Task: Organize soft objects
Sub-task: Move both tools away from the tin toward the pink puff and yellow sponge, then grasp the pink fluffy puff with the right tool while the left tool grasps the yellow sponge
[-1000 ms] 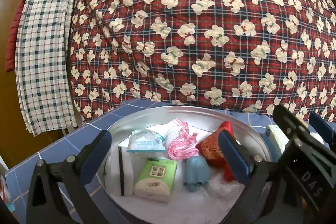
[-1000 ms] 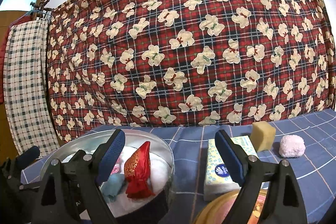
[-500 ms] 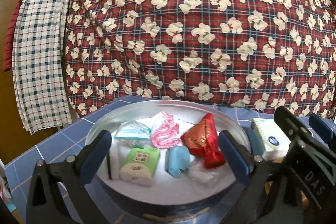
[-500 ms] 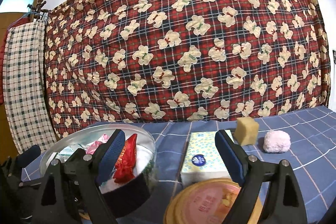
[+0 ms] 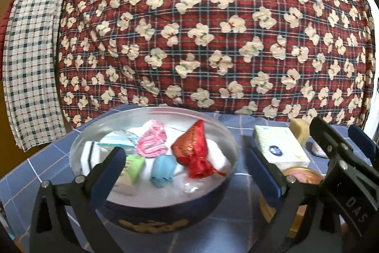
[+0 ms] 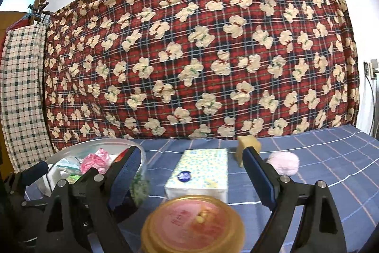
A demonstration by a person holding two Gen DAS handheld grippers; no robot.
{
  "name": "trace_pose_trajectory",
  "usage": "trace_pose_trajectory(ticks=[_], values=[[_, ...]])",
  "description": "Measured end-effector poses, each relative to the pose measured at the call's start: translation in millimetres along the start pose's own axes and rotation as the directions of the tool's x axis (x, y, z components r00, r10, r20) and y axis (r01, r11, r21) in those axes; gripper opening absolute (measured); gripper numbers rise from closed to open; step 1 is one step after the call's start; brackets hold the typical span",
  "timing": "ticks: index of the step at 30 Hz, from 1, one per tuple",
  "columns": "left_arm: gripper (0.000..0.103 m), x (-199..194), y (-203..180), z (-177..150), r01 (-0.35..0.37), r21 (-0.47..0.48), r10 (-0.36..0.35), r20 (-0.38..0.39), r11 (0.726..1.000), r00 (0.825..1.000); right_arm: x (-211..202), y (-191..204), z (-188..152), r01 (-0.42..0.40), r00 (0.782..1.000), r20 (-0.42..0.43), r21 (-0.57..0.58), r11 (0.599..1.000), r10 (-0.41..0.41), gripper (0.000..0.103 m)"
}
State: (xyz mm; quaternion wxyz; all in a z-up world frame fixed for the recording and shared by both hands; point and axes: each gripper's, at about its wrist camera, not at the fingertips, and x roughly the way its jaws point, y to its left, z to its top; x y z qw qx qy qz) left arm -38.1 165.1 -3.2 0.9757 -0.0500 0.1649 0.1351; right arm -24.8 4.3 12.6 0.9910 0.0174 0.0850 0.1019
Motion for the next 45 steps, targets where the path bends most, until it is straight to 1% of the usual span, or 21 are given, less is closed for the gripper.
trace_pose_trajectory(ticks=[5, 9, 12, 16, 23, 28, 33, 36, 40, 41, 43, 45], values=[[0.103, -6, -16, -2, 0.035, 0.012, -0.035, 0.0, 0.999, 0.999, -5, -22, 1, 0.037, 0.999, -0.003, 0.002, 0.999, -0.037, 0.089], [0.103, -10, -30, -4, 0.064, 0.029, -0.064, -0.004, 0.998, 0.998, -9, -45, 2, 0.082, 0.997, -0.013, -0.004, 0.997, -0.082, 0.089], [0.103, -14, -43, -5, 0.098, 0.043, -0.098, -0.003, 0.994, 0.995, -6, -66, 2, 0.132, 0.99, -0.04, -0.015, 0.991, -0.133, 0.089], [0.103, -17, -61, -6, 0.151, 0.061, -0.151, -0.012, 0.987, 0.988, -4, -95, 2, 0.169, 0.983, -0.076, 0.012, 0.986, -0.168, 0.089], [0.103, -17, -93, -8, 0.219, 0.087, -0.216, -0.036, 0.972, 0.976, 10, -135, 3, 0.227, 0.964, -0.147, 0.013, 0.974, -0.222, 0.089], [0.103, -16, -115, -10, 0.265, 0.102, -0.26, -0.061, 0.959, 0.964, 32, -161, 2, 0.256, 0.94, -0.235, 0.007, 0.967, -0.248, 0.089], [0.103, -15, -131, -11, 0.308, 0.111, -0.299, -0.088, 0.945, 0.95, 62, -184, 1, 0.246, 0.918, -0.334, 0.054, 0.968, -0.214, 0.089], [0.103, -15, -138, -12, 0.328, 0.117, -0.317, -0.102, 0.937, 0.943, 92, -191, 0, 0.216, 0.895, -0.415, 0.08, 0.973, -0.165, 0.089], [0.103, -11, -143, -10, 0.342, 0.108, -0.327, -0.136, 0.933, 0.935, 129, -192, -5, 0.187, 0.86, -0.499, 0.113, 0.976, -0.107, 0.089], [0.103, -11, -144, -9, 0.342, 0.107, -0.327, -0.136, 0.934, 0.935, 138, -192, -7, 0.179, 0.851, -0.518, 0.123, 0.976, -0.091, 0.089], [0.103, -10, -145, -3, 0.33, 0.11, -0.316, -0.132, 0.937, 0.94, 152, -189, -8, 0.161, 0.842, -0.536, 0.134, 0.978, -0.065, 0.089], [0.103, -9, -146, 2, 0.317, 0.119, -0.302, -0.127, 0.941, 0.945, 166, -180, -8, 0.132, 0.825, -0.563, 0.113, 0.985, -0.046, 0.089]])
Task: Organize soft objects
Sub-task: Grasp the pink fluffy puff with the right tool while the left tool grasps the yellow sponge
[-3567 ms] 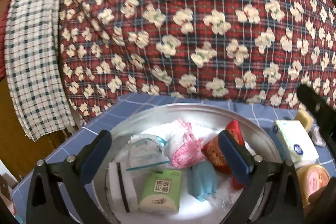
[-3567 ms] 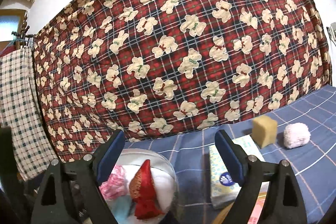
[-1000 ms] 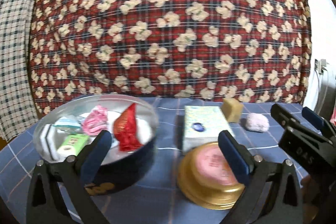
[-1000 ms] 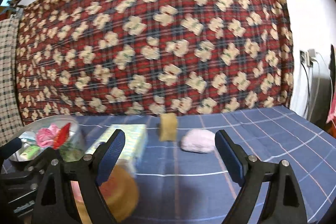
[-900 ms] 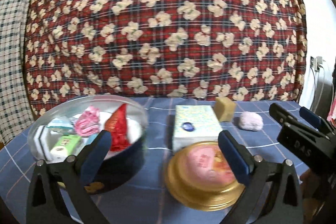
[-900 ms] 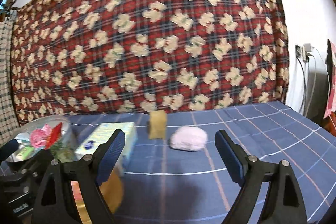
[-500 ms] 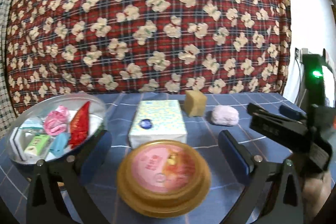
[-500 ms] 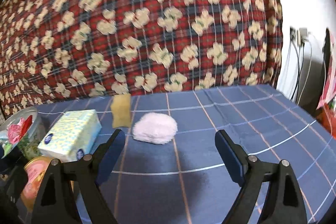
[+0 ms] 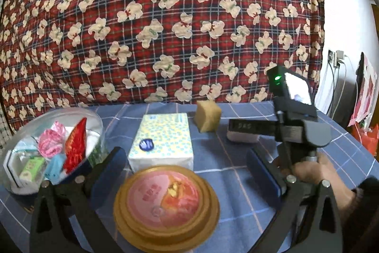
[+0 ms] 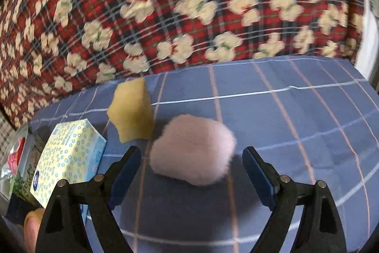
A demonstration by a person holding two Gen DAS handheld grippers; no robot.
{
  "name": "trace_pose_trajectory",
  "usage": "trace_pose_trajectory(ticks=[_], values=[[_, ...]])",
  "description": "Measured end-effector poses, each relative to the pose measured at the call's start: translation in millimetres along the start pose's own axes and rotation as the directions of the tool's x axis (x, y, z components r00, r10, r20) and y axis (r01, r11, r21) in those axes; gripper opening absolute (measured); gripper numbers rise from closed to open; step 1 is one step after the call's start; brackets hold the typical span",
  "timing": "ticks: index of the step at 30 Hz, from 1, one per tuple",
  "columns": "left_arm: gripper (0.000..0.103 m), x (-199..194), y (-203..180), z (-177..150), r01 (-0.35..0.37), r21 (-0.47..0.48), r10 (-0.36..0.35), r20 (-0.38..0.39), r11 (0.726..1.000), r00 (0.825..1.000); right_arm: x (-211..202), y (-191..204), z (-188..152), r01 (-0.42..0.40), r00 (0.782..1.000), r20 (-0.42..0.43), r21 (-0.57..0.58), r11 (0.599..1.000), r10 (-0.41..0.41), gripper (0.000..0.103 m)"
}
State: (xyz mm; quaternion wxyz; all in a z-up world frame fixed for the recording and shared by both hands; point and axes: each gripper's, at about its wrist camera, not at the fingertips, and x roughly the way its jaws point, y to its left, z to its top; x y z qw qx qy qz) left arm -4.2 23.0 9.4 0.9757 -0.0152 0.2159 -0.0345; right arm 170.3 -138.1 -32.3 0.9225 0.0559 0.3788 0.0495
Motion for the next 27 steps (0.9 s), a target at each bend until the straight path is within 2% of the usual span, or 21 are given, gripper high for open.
trace_pose_trajectory(ticks=[4, 5, 7, 8, 9, 12, 15, 17, 19, 23, 25, 27], values=[[0.103, 6, 6, 12, -0.025, -0.007, 0.025, -0.006, 1.0, 1.0, 17, 11, 4, 0.046, 0.998, -0.042, -0.053, 0.998, -0.049, 0.088], [0.103, 9, 9, 16, -0.034, -0.014, 0.034, -0.007, 0.999, 0.999, 22, 10, 4, 0.052, 0.996, -0.068, -0.055, 0.997, -0.056, 0.086], [0.103, 14, 14, 21, -0.048, -0.031, 0.048, -0.017, 0.998, 0.999, 25, 7, 5, 0.062, 0.994, -0.085, -0.053, 0.997, -0.067, 0.062], [0.103, 17, 16, 24, -0.053, -0.04, 0.052, -0.024, 0.998, 0.998, 23, 5, 6, 0.062, 0.995, -0.076, -0.065, 0.996, -0.067, 0.057], [0.103, 21, 19, 27, -0.055, -0.053, 0.053, -0.034, 0.997, 0.998, 21, 2, 6, 0.047, 0.996, -0.067, -0.074, 0.996, -0.052, 0.046], [0.103, 33, 22, 36, -0.048, -0.097, 0.043, -0.058, 0.994, 0.997, 16, -10, 8, -0.019, 0.998, -0.053, -0.056, 0.998, 0.016, 0.036], [0.103, 42, 18, 44, -0.04, -0.105, 0.033, -0.066, 0.994, 0.997, 7, -29, 13, -0.104, 0.994, -0.015, 0.007, 0.995, 0.104, 0.035], [0.103, 50, 12, 54, -0.037, -0.105, 0.03, -0.067, 0.994, 0.997, -4, -42, 17, -0.123, 0.992, 0.038, 0.056, 0.991, 0.121, 0.035], [0.103, 58, 5, 63, -0.036, -0.1, 0.029, -0.069, 0.994, 0.997, -16, -49, 21, -0.105, 0.99, 0.104, 0.076, 0.992, 0.097, 0.035], [0.101, 84, -20, 81, -0.011, -0.063, 0.005, -0.098, 0.998, 0.995, -39, -57, 28, 0.007, 0.975, 0.222, 0.073, 0.997, -0.023, 0.035], [0.09, 106, -42, 88, 0.01, -0.003, -0.01, -0.135, 1.0, 0.991, -46, -61, 30, 0.046, 0.965, 0.255, 0.072, 0.996, -0.063, 0.035], [0.084, 128, -59, 89, 0.007, 0.027, -0.002, -0.185, 1.0, 0.983, -51, -67, 33, 0.07, 0.958, 0.272, 0.078, 0.994, -0.089, 0.035]])
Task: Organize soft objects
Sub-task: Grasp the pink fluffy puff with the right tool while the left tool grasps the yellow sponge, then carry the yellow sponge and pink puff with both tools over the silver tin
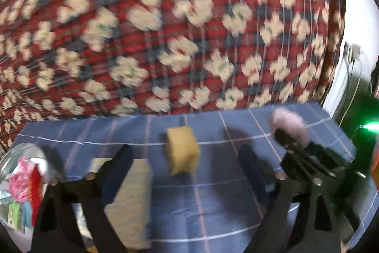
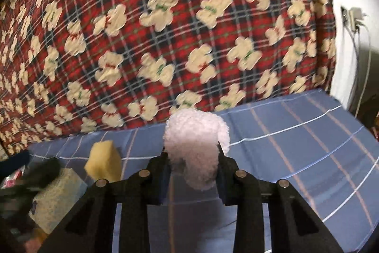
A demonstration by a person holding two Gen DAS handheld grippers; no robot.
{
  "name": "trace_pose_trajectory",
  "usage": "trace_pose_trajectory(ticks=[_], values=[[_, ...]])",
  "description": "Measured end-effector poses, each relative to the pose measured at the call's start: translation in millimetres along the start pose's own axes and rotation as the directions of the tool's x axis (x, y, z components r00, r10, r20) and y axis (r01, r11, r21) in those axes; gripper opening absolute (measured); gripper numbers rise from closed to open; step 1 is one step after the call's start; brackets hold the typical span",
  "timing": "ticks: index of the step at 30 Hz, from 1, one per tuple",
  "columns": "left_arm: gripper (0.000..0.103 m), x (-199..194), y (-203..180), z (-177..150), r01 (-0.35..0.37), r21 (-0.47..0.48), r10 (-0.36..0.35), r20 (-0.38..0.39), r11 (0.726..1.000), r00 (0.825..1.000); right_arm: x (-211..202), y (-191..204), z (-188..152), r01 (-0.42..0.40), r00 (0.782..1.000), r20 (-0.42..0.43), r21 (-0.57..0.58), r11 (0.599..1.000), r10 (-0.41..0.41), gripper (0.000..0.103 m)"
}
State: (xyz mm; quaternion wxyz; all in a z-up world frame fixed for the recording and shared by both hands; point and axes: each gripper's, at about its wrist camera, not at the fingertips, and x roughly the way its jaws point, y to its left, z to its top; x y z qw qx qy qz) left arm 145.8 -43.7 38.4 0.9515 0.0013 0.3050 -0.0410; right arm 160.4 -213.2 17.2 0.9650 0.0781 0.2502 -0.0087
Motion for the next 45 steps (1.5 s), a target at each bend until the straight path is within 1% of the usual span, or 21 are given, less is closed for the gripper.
trace_pose_trajectory(ticks=[2, 3, 6, 9, 11, 14, 16, 17, 18, 19, 20, 22, 24, 25, 27, 29, 31, 35, 39, 41, 45], values=[[0.078, 20, -10, 4, 0.007, 0.007, -0.006, -0.057, 1.0, 0.998, -1, -6, 3, 0.014, 1.0, 0.011, 0.008, 1.0, -0.014, 0.035], [0.075, 36, -16, 5, -0.007, 0.006, 0.008, -0.099, 1.0, 0.995, -2, -10, 4, 0.019, 1.0, 0.014, 0.013, 1.0, -0.019, 0.035], [0.075, 65, -28, 8, -0.048, 0.019, 0.05, -0.165, 0.999, 0.985, -4, -17, 6, 0.027, 0.999, 0.027, 0.03, 0.999, -0.028, 0.035], [0.071, 92, -32, 8, -0.122, 0.024, 0.125, -0.22, 0.992, 0.968, -9, -24, 8, 0.026, 0.999, 0.041, 0.046, 0.999, -0.028, 0.035], [0.07, 112, -30, 5, -0.16, 0.009, 0.156, -0.279, 0.987, 0.947, -10, -26, 10, 0.023, 0.999, 0.044, 0.057, 0.998, -0.026, 0.035], [0.063, 133, -25, 0, -0.181, -0.021, 0.163, -0.342, 0.983, 0.925, -10, -28, 10, 0.017, 0.999, 0.04, 0.069, 0.997, -0.02, 0.035], [0.049, 140, -23, -4, -0.201, -0.031, 0.179, -0.346, 0.979, 0.921, -10, -28, 10, 0.016, 0.999, 0.042, 0.069, 0.997, -0.019, 0.035], [0.044, 141, -24, -5, -0.209, -0.022, 0.189, -0.341, 0.978, 0.921, -10, -27, 10, 0.018, 0.999, 0.044, 0.067, 0.998, -0.021, 0.035], [0.036, 140, -24, -6, -0.215, -0.014, 0.198, -0.335, 0.976, 0.921, -10, -27, 10, 0.021, 0.999, 0.045, 0.065, 0.998, -0.024, 0.035], [0.036, 136, -26, -6, -0.216, -0.005, 0.204, -0.316, 0.976, 0.927, -10, -27, 9, 0.021, 0.999, 0.045, 0.064, 0.998, -0.024, 0.035], [0.036, 131, -27, -5, -0.182, -0.006, 0.172, -0.302, 0.983, 0.938, -10, -27, 9, 0.019, 0.999, 0.045, 0.067, 0.998, -0.023, 0.035], [0.036, 116, -29, -4, -0.132, -0.028, 0.119, -0.286, 0.991, 0.951, -10, -27, 8, 0.016, 0.999, 0.048, 0.072, 0.997, -0.019, 0.035], [0.036, 94, -35, -3, -0.104, -0.015, 0.098, -0.228, 0.994, 0.969, -10, -27, 8, 0.016, 0.998, 0.054, 0.067, 0.998, -0.019, 0.035], [0.036, 77, -40, -4, -0.09, 0.01, 0.09, -0.18, 0.996, 0.98, -11, -26, 7, 0.018, 0.998, 0.059, 0.063, 0.998, -0.022, 0.035], [0.036, 50, -43, -8, -0.066, 0.036, 0.07, -0.113, 0.997, 0.991, -14, -24, 6, 0.019, 0.997, 0.075, 0.056, 0.998, -0.023, 0.035], [0.036, 19, -45, -16, -0.035, 0.027, 0.036, -0.055, 0.999, 0.998, -18, -22, 6, 0.019, 0.995, 0.101, 0.051, 0.999, -0.024, 0.035], [0.036, -1, -44, -24, -0.011, 0.025, 0.012, -0.027, 1.0, 1.0, -23, -20, 4, 0.021, 0.992, 0.125, 0.045, 0.999, -0.026, 0.035], [0.036, -36, -40, -53, -0.004, 0.038, 0.004, 0.025, 0.999, 1.0, -35, -13, -9, 0.008, 0.991, 0.132, 0.042, 0.999, -0.014, 0.035], [0.036, -50, -35, -74, 0.029, 0.038, -0.031, 0.054, 0.999, 0.998, -56, -1, -30, 0.033, 0.989, 0.145, -0.007, 0.999, -0.032, 0.035], [0.036, -53, -32, -79, 0.047, 0.039, -0.05, 0.08, 0.998, 0.996, -73, 0, -40, 0.044, 0.984, 0.171, -0.02, 0.999, -0.04, 0.035], [0.036, -69, -31, -87, 0.056, 0.061, -0.066, 0.164, 0.997, 0.984, -99, -7, -50, 0.042, 0.973, 0.226, 0.005, 0.999, -0.042, 0.035]])
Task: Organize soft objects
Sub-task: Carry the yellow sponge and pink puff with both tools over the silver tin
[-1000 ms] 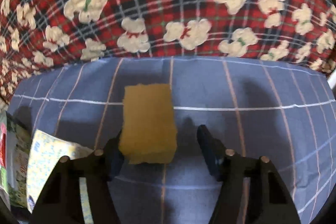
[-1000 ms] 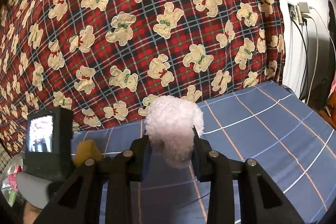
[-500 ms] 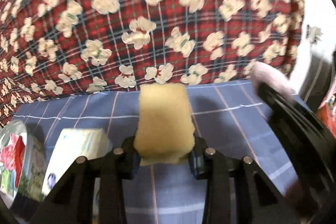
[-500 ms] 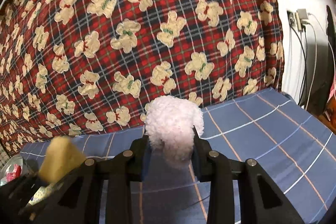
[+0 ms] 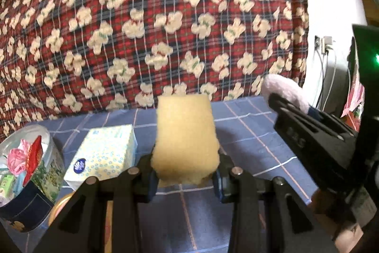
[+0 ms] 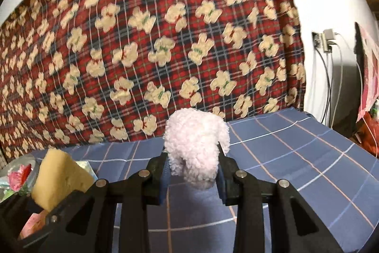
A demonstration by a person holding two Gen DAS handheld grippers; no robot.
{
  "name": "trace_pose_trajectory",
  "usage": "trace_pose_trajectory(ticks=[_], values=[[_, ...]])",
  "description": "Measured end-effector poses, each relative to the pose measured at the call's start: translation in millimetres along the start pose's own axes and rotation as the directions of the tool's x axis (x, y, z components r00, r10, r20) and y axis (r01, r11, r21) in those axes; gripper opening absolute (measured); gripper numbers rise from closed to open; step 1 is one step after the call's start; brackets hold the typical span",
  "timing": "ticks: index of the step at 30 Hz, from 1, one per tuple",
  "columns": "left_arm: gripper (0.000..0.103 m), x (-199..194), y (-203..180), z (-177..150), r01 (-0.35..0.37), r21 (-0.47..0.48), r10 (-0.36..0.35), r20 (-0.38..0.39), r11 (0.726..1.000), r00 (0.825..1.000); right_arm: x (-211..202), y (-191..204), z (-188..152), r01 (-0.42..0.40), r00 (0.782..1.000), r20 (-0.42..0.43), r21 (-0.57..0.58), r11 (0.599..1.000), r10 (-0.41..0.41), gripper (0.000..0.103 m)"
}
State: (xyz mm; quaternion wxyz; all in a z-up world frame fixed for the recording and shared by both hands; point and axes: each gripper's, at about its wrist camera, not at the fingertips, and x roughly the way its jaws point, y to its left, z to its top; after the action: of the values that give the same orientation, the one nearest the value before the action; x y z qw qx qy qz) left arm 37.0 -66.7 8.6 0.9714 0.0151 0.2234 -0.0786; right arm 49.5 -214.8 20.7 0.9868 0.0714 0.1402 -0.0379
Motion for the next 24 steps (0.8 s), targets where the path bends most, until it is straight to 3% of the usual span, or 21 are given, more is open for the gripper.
trace_pose_trajectory(ticks=[3, 9, 18, 24], values=[[0.036, -11, 1, -4, 0.01, 0.015, -0.011, 0.049, 1.0, 0.999, -12, -3, -1, 0.0, 1.0, 0.028, 0.012, 1.0, 0.0, 0.035], [0.036, -26, 6, -13, 0.019, 0.034, -0.023, 0.118, 0.999, 0.993, -23, 6, -12, 0.005, 1.0, -0.002, -0.024, 1.0, -0.005, 0.036], [0.036, -16, 9, -17, 0.028, 0.01, -0.029, 0.062, 1.0, 0.998, -44, 20, -22, 0.033, 0.999, 0.036, -0.104, 0.994, -0.03, 0.036], [0.036, -19, 10, -18, 0.029, 0.015, -0.03, 0.075, 0.999, 0.997, -51, 20, -28, 0.039, 0.999, 0.038, -0.104, 0.994, -0.035, 0.036]])
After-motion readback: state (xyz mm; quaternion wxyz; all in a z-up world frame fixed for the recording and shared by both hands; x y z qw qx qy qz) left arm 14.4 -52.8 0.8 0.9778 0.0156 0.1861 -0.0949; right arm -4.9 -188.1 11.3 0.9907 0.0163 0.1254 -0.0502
